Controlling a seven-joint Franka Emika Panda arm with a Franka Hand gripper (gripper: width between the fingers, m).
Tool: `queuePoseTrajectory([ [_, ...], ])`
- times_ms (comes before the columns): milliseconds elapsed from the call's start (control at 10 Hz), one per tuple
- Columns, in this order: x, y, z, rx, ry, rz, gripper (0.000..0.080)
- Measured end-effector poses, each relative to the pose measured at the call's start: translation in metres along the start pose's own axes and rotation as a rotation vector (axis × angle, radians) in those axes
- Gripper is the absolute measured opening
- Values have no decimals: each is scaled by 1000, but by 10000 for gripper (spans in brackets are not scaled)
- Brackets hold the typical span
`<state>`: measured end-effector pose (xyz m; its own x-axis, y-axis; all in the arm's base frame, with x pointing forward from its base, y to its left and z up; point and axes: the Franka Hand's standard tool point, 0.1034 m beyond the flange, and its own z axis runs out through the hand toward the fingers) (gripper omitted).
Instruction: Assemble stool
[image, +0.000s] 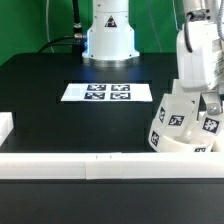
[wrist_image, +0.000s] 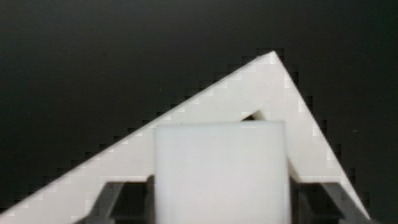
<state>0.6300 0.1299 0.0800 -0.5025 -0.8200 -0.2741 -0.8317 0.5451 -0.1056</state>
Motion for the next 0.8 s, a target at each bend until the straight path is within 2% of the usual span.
queuePoseTrajectory([
  [300,0,0,-1,1,-7,-8,337],
  [400,-3,-3,-9,7,-17,-43,532],
  [500,-6,-4,-21,14,-30,-66,612],
  [700,-13,-5,-49,25,-64,-86,643],
  [800,-18,-6,-57,28,-75,-90,643],
])
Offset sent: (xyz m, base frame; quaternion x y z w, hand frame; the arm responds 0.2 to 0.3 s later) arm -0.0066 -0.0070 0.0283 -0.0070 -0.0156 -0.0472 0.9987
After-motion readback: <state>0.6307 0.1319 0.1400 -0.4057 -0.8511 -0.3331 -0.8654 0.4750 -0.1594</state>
